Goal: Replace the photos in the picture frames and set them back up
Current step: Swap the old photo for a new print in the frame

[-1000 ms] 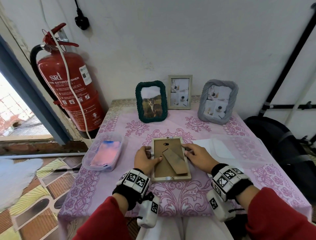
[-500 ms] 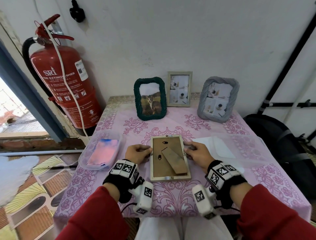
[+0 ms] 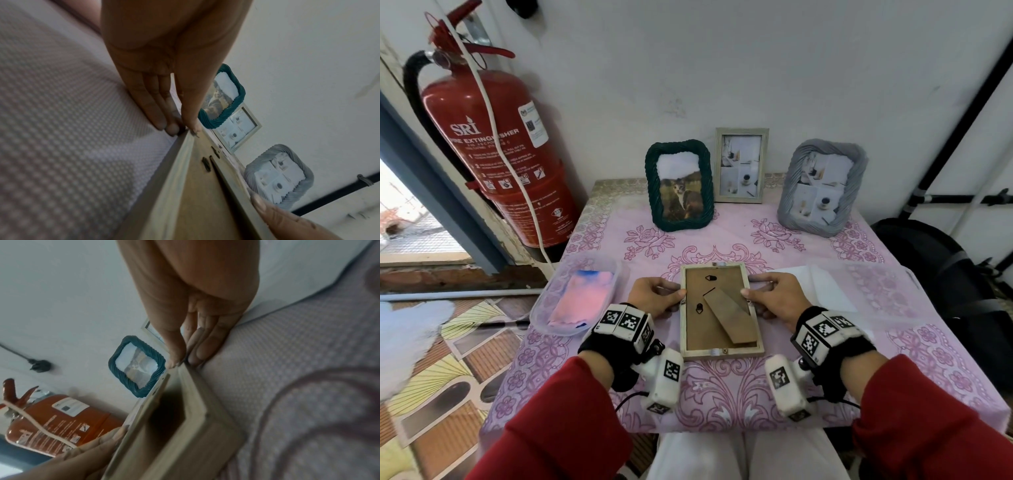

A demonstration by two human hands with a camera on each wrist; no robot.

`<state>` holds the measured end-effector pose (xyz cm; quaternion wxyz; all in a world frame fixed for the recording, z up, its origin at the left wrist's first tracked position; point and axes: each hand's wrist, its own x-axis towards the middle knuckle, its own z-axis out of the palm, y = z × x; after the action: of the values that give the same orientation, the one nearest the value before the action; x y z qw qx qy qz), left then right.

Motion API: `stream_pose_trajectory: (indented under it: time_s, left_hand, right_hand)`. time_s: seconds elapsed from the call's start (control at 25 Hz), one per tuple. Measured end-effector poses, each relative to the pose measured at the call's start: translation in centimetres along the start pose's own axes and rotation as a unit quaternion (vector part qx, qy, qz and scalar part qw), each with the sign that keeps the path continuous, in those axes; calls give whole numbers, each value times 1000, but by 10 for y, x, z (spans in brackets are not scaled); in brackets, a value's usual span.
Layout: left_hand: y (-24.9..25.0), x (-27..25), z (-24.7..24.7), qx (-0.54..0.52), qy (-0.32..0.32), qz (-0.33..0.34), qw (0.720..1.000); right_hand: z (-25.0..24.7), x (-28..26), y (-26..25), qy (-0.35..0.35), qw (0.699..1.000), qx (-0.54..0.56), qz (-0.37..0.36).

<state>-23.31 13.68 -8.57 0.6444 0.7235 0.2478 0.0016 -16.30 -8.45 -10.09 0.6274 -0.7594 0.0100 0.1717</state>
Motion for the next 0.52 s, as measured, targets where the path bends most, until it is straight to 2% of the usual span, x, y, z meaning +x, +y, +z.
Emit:
stream_pose_trajectory:
  time_s: [0.16,0.32,0.44,0.52]
  left_hand:
    - [6,-3,1,26,-4,-9,1000]
    - [13,-1,3,60,1,-29,998]
    - [12,-1,10,42,25,-33,998]
    - [9,-1,12,24,38,-47,998]
  right_hand:
    - [2,7,-3,-4,1000,-11,21]
    - [4,9,-7,-2,997,-67,30]
    - [6,6,-8,-5,994,-105,30]
    - [6,2,-9,-13,997,-75,34]
